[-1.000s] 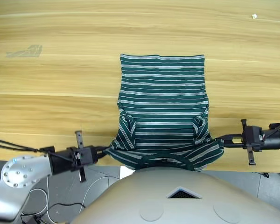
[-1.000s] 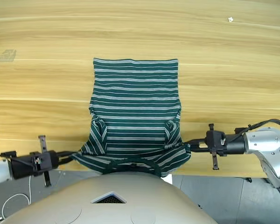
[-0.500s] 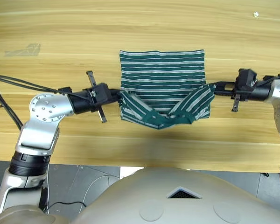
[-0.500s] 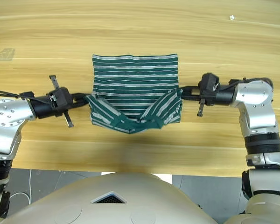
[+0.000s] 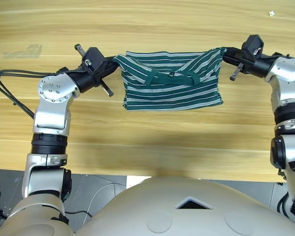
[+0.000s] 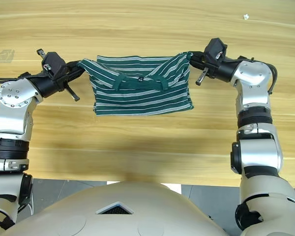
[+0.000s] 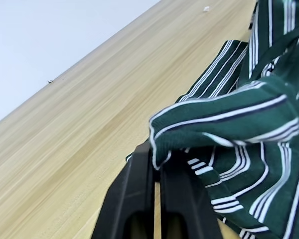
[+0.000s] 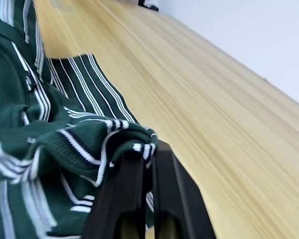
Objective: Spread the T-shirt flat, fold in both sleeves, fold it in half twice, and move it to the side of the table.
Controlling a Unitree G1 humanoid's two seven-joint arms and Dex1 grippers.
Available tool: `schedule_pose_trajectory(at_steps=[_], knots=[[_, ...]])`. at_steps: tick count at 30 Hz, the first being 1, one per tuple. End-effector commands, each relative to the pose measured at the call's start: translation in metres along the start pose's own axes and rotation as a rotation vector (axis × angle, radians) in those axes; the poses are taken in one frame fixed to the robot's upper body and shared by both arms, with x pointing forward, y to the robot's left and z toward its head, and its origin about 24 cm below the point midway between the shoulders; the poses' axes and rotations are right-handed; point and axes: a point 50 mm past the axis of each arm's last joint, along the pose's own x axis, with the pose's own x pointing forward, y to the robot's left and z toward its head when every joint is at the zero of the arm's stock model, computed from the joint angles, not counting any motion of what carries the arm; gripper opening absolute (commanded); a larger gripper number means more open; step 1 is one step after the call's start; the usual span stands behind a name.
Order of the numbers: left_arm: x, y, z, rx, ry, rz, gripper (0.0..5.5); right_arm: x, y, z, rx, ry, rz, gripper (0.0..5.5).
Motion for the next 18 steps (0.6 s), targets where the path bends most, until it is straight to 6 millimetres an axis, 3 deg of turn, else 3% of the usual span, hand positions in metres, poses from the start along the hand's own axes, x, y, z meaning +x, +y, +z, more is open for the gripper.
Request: schedule_pose_trajectory(at_steps=[1, 7, 9, 13, 16, 18], knots=[[0.009, 0.008, -0.002, -0.003, 0.018, 0.063, 0.00, 0.008, -0.005, 0.000, -0.016, 0.036, -0.044, 0.02], [0.025, 0.005, -0.013, -0.081, 0.048, 0.142, 0.00, 0.012, 0.005, -0.014, 0.006, 0.079, -0.059, 0.02], [0.030, 0.004, -0.018, -0.111, 0.057, 0.172, 0.45, 0.013, 0.006, -0.017, 0.014, 0.097, -0.080, 0.00], [0.042, -0.005, -0.019, -0.159, 0.049, 0.193, 1.12, 0.021, 0.005, -0.018, 0.033, 0.110, -0.151, 0.85], [0.047, -0.001, -0.024, -0.196, 0.071, 0.260, 1.57, 0.025, -0.008, -0.013, 0.056, 0.133, -0.288, 1.34], [0.047, 0.000, -0.026, -0.232, 0.069, 0.298, 1.86, 0.025, -0.013, -0.016, 0.079, 0.187, -0.367, 1.40]])
